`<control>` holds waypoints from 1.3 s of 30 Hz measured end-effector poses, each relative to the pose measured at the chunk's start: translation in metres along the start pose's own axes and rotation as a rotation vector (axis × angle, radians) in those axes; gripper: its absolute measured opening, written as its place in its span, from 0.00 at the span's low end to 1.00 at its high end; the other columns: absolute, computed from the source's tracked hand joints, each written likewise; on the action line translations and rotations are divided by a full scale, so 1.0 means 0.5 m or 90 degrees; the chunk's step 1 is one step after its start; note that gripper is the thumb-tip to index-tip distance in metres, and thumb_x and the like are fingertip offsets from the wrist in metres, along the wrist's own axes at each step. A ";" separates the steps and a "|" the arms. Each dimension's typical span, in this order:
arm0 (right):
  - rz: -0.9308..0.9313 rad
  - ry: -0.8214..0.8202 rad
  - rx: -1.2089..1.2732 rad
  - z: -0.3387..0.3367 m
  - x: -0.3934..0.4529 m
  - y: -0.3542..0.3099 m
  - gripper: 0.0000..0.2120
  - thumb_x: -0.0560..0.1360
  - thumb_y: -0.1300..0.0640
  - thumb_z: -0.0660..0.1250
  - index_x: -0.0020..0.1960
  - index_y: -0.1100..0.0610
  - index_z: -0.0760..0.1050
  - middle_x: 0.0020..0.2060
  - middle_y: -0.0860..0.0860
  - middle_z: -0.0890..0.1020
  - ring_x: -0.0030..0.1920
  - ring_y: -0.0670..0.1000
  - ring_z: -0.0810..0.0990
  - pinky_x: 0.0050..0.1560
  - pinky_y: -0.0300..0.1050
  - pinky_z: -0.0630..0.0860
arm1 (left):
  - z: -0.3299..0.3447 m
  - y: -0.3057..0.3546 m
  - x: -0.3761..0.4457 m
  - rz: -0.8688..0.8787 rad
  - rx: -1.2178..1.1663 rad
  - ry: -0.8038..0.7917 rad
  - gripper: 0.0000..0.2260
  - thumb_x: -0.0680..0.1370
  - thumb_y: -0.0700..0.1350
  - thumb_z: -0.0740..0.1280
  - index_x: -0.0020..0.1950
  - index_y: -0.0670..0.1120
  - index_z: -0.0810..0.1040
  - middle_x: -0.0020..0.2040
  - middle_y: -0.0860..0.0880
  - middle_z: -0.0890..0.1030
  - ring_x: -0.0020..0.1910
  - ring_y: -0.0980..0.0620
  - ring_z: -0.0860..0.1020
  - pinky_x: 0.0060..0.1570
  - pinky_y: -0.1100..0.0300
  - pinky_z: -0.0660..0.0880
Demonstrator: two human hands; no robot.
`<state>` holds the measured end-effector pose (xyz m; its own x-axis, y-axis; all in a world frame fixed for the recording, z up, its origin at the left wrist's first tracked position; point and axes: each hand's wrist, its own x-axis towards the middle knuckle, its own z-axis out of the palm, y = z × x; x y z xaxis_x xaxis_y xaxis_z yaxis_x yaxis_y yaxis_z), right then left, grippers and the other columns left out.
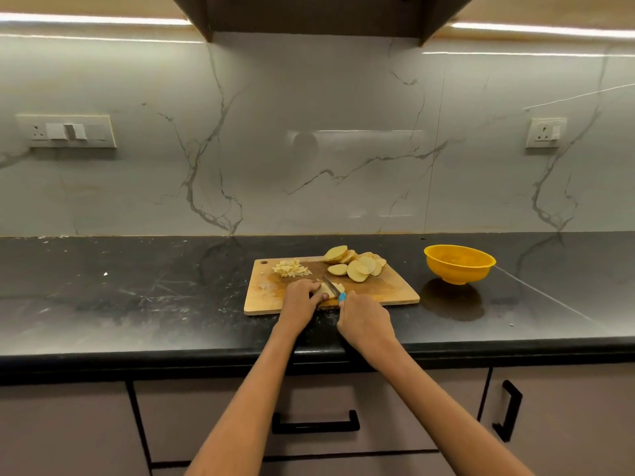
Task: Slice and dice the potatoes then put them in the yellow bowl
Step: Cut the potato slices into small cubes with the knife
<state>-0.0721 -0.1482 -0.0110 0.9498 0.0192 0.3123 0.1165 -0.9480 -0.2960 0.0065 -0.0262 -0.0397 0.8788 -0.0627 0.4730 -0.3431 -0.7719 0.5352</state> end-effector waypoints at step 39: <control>-0.006 -0.006 0.011 -0.007 -0.007 -0.011 0.11 0.80 0.56 0.59 0.57 0.60 0.75 0.51 0.55 0.81 0.50 0.53 0.80 0.41 0.42 0.69 | -0.007 -0.007 -0.005 -0.034 -0.065 0.032 0.15 0.75 0.41 0.69 0.60 0.37 0.78 0.61 0.42 0.78 0.62 0.48 0.74 0.60 0.63 0.66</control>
<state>-0.0773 -0.1440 -0.0074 0.9514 0.0309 0.3064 0.1300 -0.9423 -0.3086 0.0043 -0.0212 -0.0403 0.8799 0.0099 0.4750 -0.3310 -0.7045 0.6278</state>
